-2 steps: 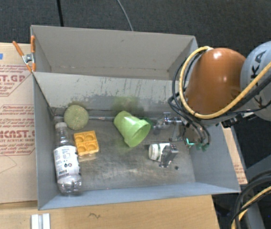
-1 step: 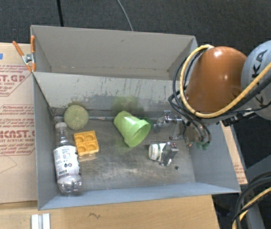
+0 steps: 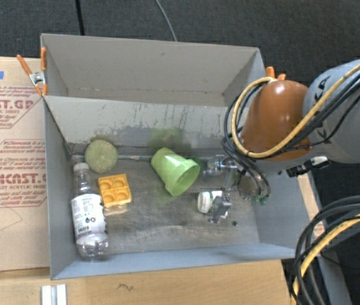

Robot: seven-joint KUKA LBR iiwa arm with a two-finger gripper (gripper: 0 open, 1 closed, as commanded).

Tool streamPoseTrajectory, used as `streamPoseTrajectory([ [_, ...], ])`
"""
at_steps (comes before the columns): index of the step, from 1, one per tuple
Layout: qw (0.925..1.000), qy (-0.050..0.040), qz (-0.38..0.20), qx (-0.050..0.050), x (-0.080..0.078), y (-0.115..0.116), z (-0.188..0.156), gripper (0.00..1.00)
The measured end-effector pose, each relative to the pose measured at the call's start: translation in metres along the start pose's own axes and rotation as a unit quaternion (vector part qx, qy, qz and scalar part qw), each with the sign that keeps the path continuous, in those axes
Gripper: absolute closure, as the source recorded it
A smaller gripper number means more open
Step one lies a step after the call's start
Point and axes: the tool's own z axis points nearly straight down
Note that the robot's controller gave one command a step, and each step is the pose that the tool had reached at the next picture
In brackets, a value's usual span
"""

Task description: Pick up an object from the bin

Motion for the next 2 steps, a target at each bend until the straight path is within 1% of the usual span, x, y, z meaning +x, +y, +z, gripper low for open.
streamPoseTrajectory([
  [1,0.9997,0.0053,0.022,0.0,-0.0057,-0.022,0.0087,0.0],
  [2,0.9995,0.0017,0.032,0.0,-0.0131,-0.0308,0.0114,0.0],
])
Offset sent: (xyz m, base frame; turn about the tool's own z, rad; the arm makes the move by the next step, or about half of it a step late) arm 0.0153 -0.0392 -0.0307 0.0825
